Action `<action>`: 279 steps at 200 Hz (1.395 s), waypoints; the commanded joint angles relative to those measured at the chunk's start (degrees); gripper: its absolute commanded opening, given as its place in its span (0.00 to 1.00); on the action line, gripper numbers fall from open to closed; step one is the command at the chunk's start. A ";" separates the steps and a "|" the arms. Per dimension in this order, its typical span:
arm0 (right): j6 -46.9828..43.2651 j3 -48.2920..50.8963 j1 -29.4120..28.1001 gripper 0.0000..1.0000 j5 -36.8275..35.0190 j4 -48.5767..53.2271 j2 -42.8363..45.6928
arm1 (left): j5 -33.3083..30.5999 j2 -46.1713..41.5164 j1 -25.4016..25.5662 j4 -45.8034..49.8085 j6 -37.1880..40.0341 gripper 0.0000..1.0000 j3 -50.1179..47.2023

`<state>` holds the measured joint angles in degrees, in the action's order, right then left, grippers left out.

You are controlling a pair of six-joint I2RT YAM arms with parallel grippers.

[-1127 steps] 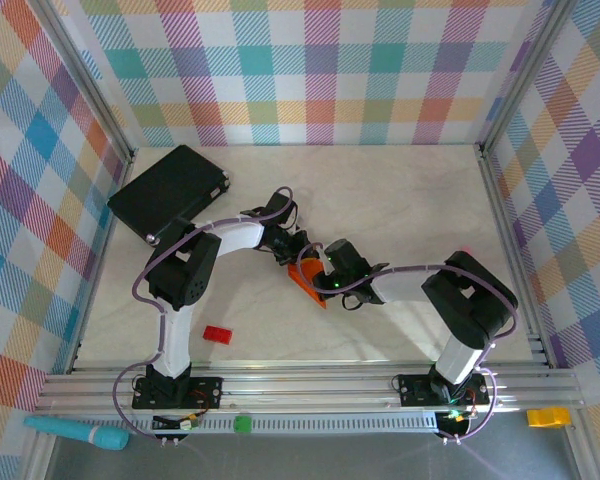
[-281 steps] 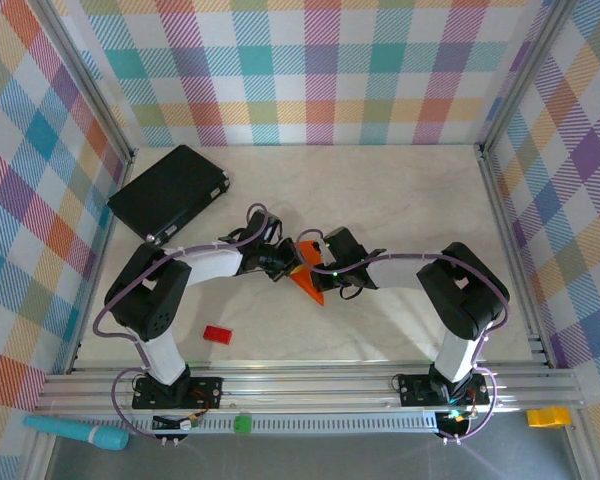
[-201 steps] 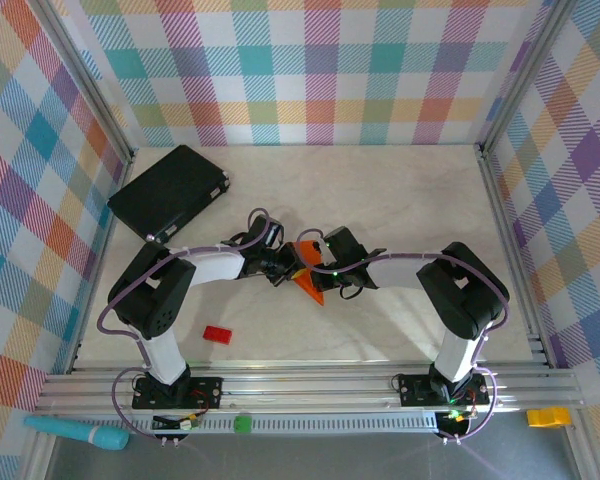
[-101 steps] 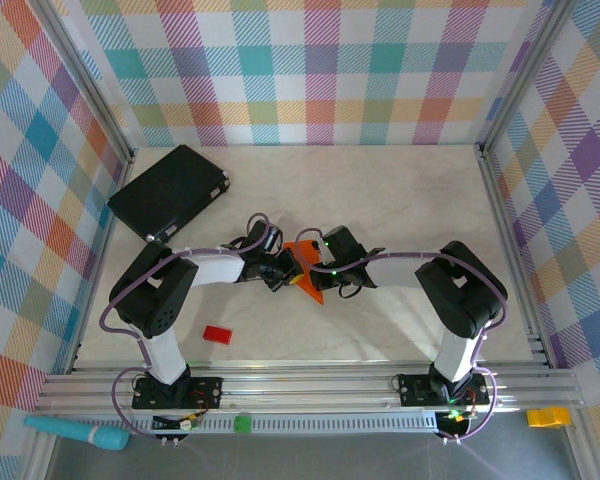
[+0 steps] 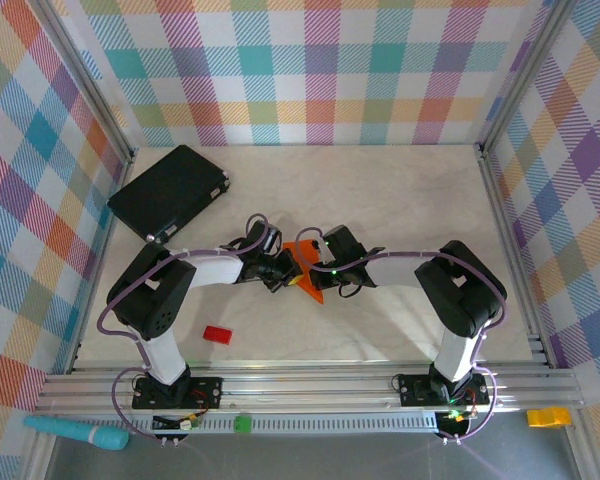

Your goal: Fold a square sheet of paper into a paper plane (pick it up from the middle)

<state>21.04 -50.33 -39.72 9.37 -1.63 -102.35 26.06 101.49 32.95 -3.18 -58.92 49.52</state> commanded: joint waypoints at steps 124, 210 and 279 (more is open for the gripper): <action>0.67 0.33 0.43 0.01 -0.75 5.81 -3.29 | -2.06 2.24 0.82 3.85 1.41 0.03 -0.78; 3.66 -6.91 1.88 0.26 3.11 16.63 4.43 | -3.86 2.91 0.83 7.13 1.18 0.02 0.11; 4.81 -6.51 2.25 0.25 9.08 17.36 5.24 | -3.48 3.09 0.85 6.43 1.18 0.02 0.19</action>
<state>24.95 -56.71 -37.41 13.19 13.72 -96.79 24.60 102.69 33.26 -1.63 -58.48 49.76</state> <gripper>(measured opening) 0.279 0.043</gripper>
